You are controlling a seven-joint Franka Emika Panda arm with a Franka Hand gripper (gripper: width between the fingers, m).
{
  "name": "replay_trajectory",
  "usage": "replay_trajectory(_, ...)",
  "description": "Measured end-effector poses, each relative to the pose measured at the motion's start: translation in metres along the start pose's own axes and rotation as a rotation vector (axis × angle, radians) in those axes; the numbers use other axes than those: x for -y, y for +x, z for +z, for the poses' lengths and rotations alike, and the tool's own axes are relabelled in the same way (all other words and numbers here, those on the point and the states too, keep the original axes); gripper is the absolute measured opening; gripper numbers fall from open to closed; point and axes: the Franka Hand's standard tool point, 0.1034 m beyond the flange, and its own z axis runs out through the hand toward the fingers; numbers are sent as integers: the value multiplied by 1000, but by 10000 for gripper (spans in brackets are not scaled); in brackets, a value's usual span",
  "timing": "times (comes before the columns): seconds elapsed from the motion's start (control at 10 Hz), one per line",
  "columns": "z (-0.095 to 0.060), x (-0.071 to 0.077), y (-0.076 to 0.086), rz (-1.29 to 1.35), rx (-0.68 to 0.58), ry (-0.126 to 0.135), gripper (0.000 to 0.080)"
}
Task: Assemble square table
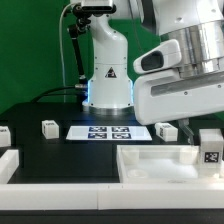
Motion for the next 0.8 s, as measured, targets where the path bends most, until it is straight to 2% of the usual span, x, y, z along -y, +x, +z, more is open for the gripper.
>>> replay_trajectory(0.3,-2,-5,0,259,-81,30,307)
replay_trajectory(0.5,-2,-4,-3,431,-101,27,307)
replay_trajectory(0.8,-2,-3,-9,675,-121,39,309)
